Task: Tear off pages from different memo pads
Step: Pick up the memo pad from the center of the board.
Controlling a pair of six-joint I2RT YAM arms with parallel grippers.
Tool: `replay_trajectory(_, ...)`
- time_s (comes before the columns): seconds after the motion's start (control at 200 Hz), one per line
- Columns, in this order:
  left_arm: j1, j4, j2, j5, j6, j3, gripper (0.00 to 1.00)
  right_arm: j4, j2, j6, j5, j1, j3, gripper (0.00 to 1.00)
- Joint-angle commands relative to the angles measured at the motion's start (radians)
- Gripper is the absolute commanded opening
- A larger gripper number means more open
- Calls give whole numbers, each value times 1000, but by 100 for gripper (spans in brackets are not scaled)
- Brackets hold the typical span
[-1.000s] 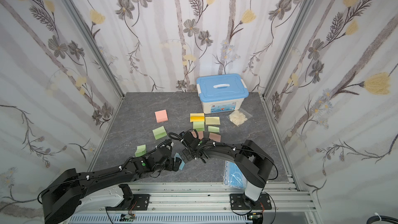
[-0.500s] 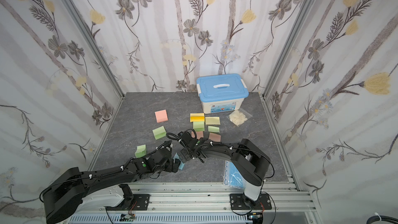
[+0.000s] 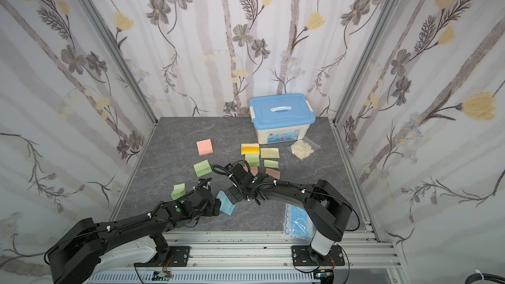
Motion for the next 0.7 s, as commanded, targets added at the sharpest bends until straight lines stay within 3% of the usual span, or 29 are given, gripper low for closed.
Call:
replay_trajectory(0.0,6,-10,-18,-21,-25,-8,96,5,-27,-178,-29,0,9,95)
replay_trajectory(0.05,9,-9,-30,-21,-30,-15,96,41,-45,-279,-53,-4,-6,89)
replay_trajectory(0.135,13,-6,-55,-13,-34,-27,97,178,-105,-508,-162,-9,-86,56)
replay_trajectory(0.195,16,-5,-75,-8,-38,-35,97,309,-141,-667,-254,-16,-178,47)
replay_trajectory(0.26,19,-4,-94,-4,-43,-44,97,359,-138,-821,-332,-27,-211,47)
replay_trajectory(0.415,24,-5,-122,3,-45,-55,98,375,-29,-982,-378,-30,-164,46)
replay_trajectory(0.694,31,-63,-164,-28,-56,-41,98,505,85,-1060,-309,-27,-136,49)
